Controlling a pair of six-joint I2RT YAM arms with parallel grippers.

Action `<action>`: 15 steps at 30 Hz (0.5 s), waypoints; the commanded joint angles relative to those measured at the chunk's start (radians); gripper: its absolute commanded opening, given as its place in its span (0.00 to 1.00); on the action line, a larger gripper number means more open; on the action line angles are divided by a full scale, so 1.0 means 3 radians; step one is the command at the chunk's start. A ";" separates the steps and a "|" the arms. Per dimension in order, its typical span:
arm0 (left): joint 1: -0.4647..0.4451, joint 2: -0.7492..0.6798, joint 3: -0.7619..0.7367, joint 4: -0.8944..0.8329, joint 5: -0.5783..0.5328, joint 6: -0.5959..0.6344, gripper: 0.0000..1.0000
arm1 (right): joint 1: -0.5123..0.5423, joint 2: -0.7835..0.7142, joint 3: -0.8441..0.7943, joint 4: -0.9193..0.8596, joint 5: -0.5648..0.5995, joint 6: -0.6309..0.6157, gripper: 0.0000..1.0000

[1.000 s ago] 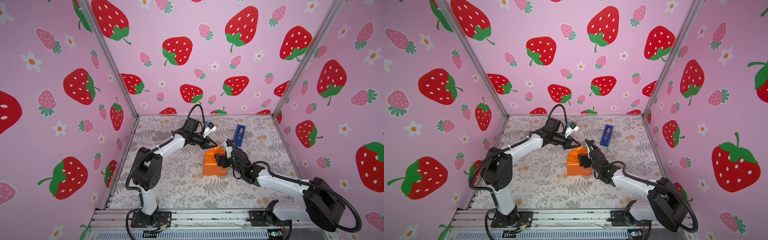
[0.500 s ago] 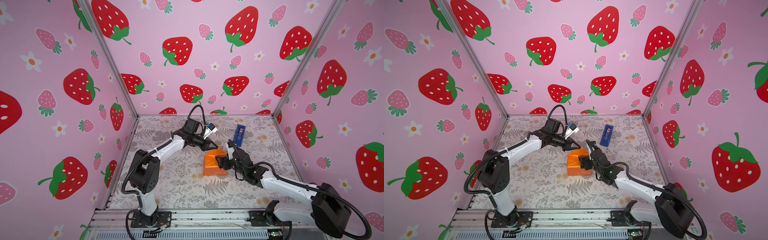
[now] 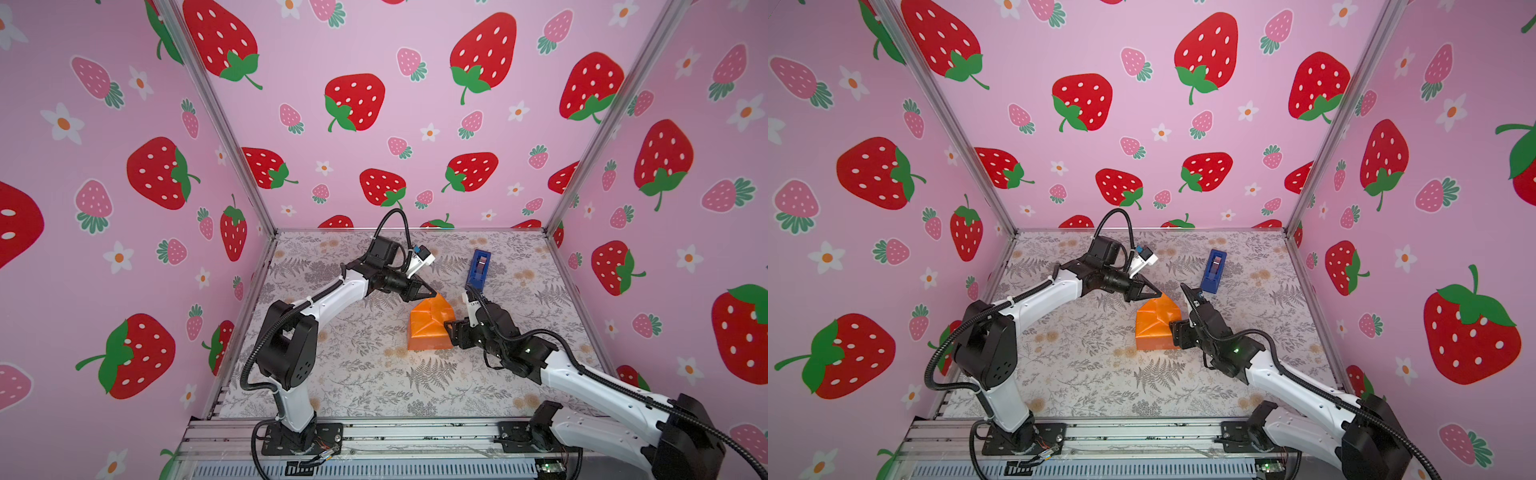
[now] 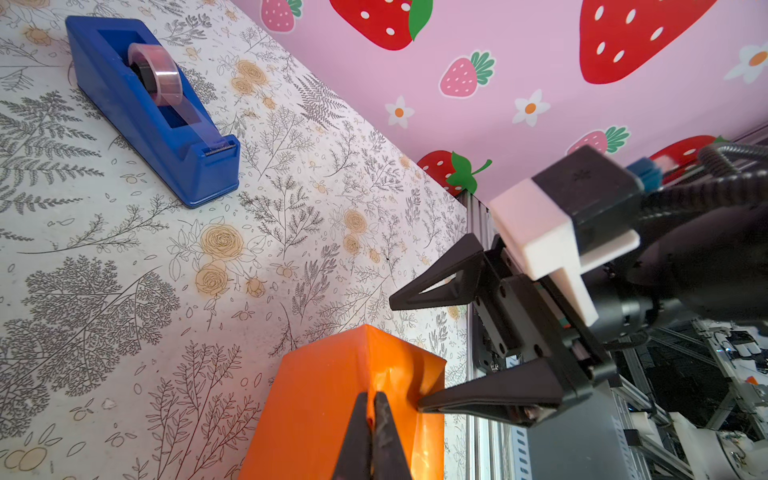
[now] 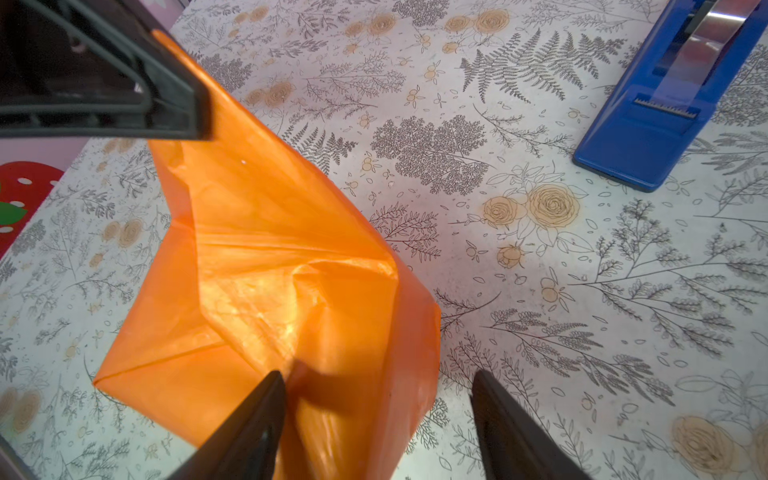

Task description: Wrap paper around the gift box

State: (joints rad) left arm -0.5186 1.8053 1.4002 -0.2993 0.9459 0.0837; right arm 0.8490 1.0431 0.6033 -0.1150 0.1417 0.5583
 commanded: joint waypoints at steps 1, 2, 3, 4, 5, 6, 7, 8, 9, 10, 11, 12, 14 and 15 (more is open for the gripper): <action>-0.0012 -0.0101 0.0047 -0.0074 0.0075 0.0125 0.00 | 0.0003 0.0061 0.0036 -0.0207 -0.0043 0.0077 0.70; -0.0011 -0.0102 0.0047 -0.0076 0.0074 0.0126 0.00 | 0.0000 0.0103 0.0047 -0.0210 -0.0043 0.0082 0.70; -0.0012 -0.0107 0.0050 -0.0086 0.0079 0.0132 0.00 | -0.0002 0.0151 0.0060 -0.0209 -0.0043 0.0092 0.70; -0.0018 -0.0112 0.0052 -0.0100 0.0084 0.0141 0.00 | -0.0006 0.0192 0.0079 -0.0209 -0.0044 0.0097 0.70; -0.0025 -0.0121 0.0052 -0.0120 0.0084 0.0159 0.00 | -0.0008 0.0242 0.0098 -0.0209 -0.0047 0.0106 0.70; -0.0030 -0.0131 0.0052 -0.0148 0.0076 0.0180 0.00 | -0.0022 0.0281 0.0117 -0.0207 -0.0055 0.0117 0.70; -0.0038 -0.0144 0.0047 -0.0174 0.0065 0.0200 0.00 | -0.0032 0.0307 0.0131 -0.0202 -0.0061 0.0127 0.70; -0.0050 -0.0157 0.0042 -0.0200 0.0058 0.0220 0.00 | -0.0047 0.0333 0.0135 -0.0192 -0.0077 0.0138 0.70; -0.0057 -0.0170 0.0037 -0.0223 0.0058 0.0232 0.00 | -0.0062 0.0356 0.0144 -0.0186 -0.0103 0.0147 0.70; -0.0068 -0.0182 0.0029 -0.0235 0.0058 0.0240 0.00 | -0.0077 0.0370 0.0150 -0.0178 -0.0125 0.0152 0.70; -0.0078 -0.0195 0.0022 -0.0259 0.0060 0.0256 0.00 | -0.0091 0.0382 0.0149 -0.0171 -0.0149 0.0159 0.70; -0.0091 -0.0206 0.0007 -0.0272 0.0058 0.0254 0.00 | -0.0106 0.0394 0.0152 -0.0166 -0.0169 0.0164 0.70; -0.0110 -0.0231 -0.0023 -0.0286 0.0054 0.0257 0.00 | -0.0133 0.0403 0.0149 -0.0170 -0.0188 0.0169 0.70; -0.0120 -0.0243 -0.0044 -0.0287 0.0053 0.0256 0.00 | -0.0144 0.0410 0.0142 -0.0169 -0.0196 0.0172 0.70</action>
State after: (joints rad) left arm -0.5407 1.7840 1.3922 -0.3695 0.9188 0.1291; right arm 0.8158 1.1389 0.6521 -0.0898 0.0967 0.6029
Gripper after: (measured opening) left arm 0.041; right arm 0.702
